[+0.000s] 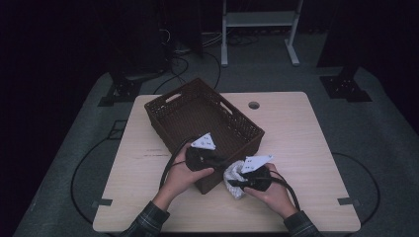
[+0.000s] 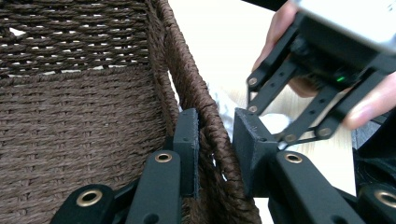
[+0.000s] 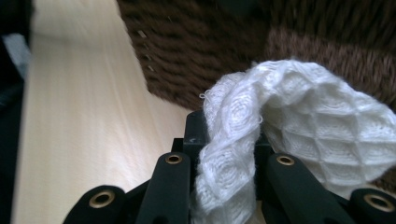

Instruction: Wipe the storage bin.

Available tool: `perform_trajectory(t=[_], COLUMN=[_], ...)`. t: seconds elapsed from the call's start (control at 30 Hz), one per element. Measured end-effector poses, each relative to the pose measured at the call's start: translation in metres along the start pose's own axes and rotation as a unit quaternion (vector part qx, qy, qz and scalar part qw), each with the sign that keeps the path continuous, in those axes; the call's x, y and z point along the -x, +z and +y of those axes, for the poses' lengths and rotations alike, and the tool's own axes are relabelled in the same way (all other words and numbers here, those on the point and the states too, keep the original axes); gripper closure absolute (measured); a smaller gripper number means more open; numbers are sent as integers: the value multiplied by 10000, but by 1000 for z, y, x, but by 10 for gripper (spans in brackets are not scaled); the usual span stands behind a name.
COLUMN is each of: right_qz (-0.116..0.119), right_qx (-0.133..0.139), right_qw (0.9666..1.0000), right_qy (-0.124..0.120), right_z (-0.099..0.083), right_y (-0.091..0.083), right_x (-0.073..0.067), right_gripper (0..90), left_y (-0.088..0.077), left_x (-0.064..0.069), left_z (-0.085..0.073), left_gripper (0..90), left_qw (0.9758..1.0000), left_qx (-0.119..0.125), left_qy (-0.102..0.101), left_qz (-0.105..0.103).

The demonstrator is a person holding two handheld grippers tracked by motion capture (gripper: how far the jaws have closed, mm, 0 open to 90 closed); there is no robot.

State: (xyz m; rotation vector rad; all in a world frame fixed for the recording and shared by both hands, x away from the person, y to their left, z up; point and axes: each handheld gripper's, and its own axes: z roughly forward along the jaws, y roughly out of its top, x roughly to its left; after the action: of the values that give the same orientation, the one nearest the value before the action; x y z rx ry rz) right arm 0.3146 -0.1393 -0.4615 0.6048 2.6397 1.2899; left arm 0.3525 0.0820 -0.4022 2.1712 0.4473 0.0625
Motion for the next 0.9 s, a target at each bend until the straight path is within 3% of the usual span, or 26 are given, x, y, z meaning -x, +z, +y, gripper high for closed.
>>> perform_trajectory(t=[0.2,0.6,0.9], right_qz=[141,328,281], right_qx=[285,585,397], right_qw=[9995,9975,9986], right_qy=[-32,-214,-197], right_z=[9,21,19], right_y=[-12,-15,-4], right_x=[-8,-21,-20], right_gripper=[763,763,766], left_y=[0,0,0], left_x=[0,0,1], left_z=[0,0,0], left_gripper=[710,710,711], left_qw=[10000,10000,10000], left_qx=[6,-10,-9], left_qy=[36,15,24], left_qz=[5,0,21])
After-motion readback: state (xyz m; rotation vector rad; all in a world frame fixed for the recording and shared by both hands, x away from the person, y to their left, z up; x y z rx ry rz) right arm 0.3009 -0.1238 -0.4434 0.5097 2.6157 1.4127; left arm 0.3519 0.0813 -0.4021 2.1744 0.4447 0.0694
